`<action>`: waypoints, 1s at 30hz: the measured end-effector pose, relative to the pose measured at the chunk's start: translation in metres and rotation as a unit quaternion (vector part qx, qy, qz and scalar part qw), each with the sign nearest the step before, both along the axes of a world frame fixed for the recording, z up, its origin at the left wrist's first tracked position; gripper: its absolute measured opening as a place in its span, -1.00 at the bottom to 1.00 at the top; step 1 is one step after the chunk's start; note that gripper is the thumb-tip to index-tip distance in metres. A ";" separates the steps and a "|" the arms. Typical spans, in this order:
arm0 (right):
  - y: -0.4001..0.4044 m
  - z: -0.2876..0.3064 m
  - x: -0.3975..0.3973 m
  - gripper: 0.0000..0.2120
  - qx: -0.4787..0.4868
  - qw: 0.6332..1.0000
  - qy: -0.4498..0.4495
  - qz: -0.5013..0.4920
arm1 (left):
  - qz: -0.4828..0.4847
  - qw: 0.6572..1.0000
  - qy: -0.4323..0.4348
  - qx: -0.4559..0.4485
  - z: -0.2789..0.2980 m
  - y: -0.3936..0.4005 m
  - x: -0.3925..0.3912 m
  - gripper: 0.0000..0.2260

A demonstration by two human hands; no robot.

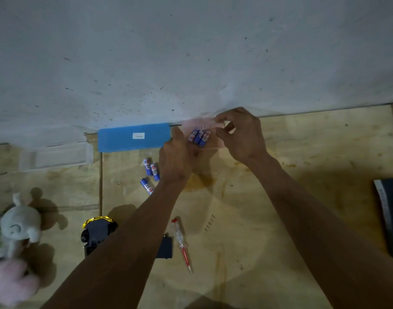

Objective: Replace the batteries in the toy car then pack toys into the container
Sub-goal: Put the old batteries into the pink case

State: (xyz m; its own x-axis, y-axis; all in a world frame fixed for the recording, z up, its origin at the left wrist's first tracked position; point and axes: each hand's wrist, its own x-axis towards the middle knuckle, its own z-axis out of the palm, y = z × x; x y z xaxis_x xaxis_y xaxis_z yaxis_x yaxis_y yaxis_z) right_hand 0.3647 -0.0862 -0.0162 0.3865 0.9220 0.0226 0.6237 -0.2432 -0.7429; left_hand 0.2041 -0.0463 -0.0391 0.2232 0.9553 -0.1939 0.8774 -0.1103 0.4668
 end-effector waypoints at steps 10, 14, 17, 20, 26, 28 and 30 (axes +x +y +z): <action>-0.019 -0.028 -0.003 -0.66 -0.095 0.986 -0.095 0.095 | -0.072 0.996 -0.041 0.022 -0.006 0.002 -0.006 -0.64; -0.028 -0.036 -0.012 -0.77 -0.012 0.984 -0.164 0.074 | -0.125 0.991 -0.045 0.021 -0.012 0.004 -0.014 -0.56; -0.029 -0.037 -0.016 -0.74 -0.035 0.978 -0.195 0.066 | -0.141 0.988 -0.052 0.029 -0.013 0.005 -0.015 -0.61; -0.029 -0.038 -0.021 -0.73 -0.088 0.973 -0.209 0.052 | -0.137 0.989 -0.045 0.022 -0.013 0.006 -0.011 -0.64; -0.022 -0.015 -0.029 -0.62 -0.195 0.943 -0.262 0.062 | -0.144 0.989 -0.011 0.012 -0.008 0.008 -0.006 -0.63; -0.023 -0.011 -0.037 -0.51 -0.210 0.934 -0.279 0.078 | -0.153 0.988 0.019 0.012 -0.005 0.008 -0.004 -0.62; -0.026 -0.008 -0.043 -0.49 -0.225 0.932 -0.270 0.087 | -0.162 0.986 0.049 -0.008 -0.002 0.010 -0.002 -0.58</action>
State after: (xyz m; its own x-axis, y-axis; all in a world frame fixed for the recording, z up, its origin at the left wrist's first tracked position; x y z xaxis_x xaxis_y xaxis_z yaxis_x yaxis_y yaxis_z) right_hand 0.3220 -0.1118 -0.0242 0.2751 0.9327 -0.2330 0.9358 -0.3154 -0.1574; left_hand 0.2018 -0.0366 -0.0412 0.4945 0.8342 -0.2439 0.8390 -0.3850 0.3845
